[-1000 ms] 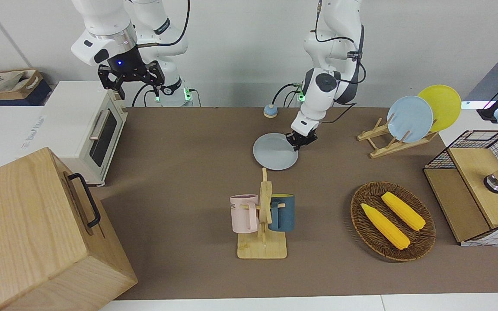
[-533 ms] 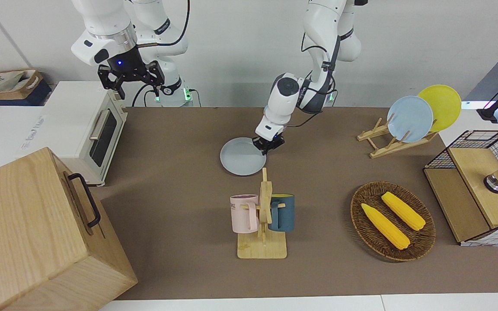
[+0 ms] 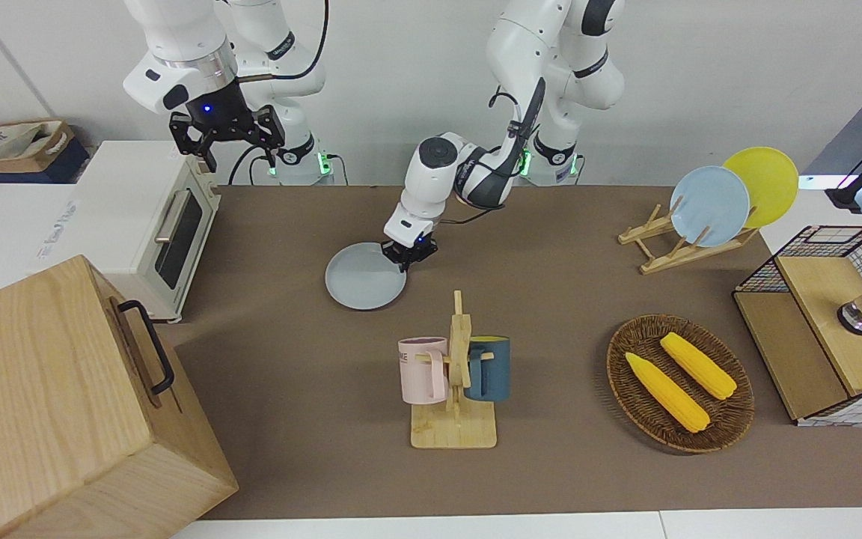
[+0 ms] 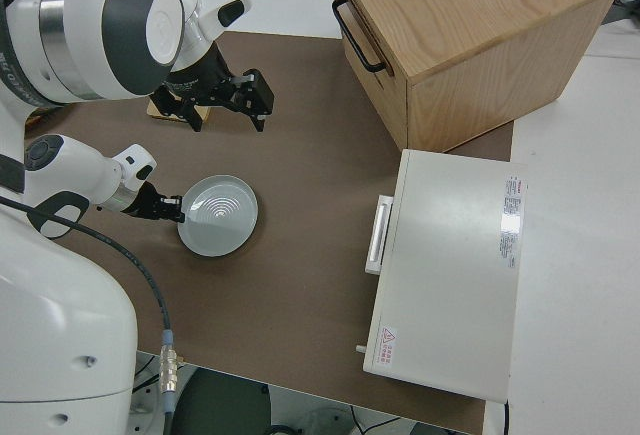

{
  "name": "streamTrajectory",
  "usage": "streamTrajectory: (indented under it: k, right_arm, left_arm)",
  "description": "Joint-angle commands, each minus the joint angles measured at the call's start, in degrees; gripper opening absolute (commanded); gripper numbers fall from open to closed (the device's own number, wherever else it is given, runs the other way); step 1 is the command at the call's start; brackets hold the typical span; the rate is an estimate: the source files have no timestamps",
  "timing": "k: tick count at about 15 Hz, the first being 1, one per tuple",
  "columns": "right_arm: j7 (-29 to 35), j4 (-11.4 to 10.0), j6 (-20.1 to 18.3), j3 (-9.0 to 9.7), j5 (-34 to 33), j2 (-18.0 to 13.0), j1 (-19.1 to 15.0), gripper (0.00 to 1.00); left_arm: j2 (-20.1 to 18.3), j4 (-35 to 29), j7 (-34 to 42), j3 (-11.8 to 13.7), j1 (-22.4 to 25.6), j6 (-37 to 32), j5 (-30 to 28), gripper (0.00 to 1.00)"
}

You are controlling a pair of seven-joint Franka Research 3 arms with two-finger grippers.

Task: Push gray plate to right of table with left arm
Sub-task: 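Push the gray plate with the left gripper toward the toaster oven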

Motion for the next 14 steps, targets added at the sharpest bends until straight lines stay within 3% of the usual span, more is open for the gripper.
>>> streamTrajectory:
  k: [1, 7, 8, 10, 11, 14]
  right_arm:
    - [-0.15, 0.05, -0.69, 0.32, 0.46, -0.43, -0.62, 0.983]
    - [-0.15, 0.05, -0.69, 0.32, 0.46, -0.43, -0.62, 0.983]
    - [-0.15, -0.03, -0.69, 0.23, 0.46, -0.43, -0.62, 0.983]
    - [-0.06, -0.03, -0.69, 0.23, 0.46, -0.43, -0.62, 0.983]
    - [-0.15, -0.03, -0.69, 0.32, 0.46, -0.43, -0.62, 0.983]
    - [-0.15, -0.03, -0.69, 0.32, 0.46, -0.43, -0.62, 0.983]
  left_arm:
    - [5.17, 5.24, -3.93, 0.76, -3.88, -0.16, 0.13, 0.0]
    - [8.86, 11.12, -6.83, 0.85, -6.0, -0.16, 0.3, 0.0]
    - [9.21, 11.83, -7.01, 0.85, -6.09, -0.16, 0.91, 0.04]
    - [8.95, 12.8, -7.02, 1.28, -6.0, -0.51, 1.44, 0.5]
    - [8.6, 12.89, -6.84, 1.37, -5.39, -1.21, 1.62, 0.59]
    - [6.33, 12.89, -2.99, 2.34, -4.34, -7.35, 1.53, 0.61]
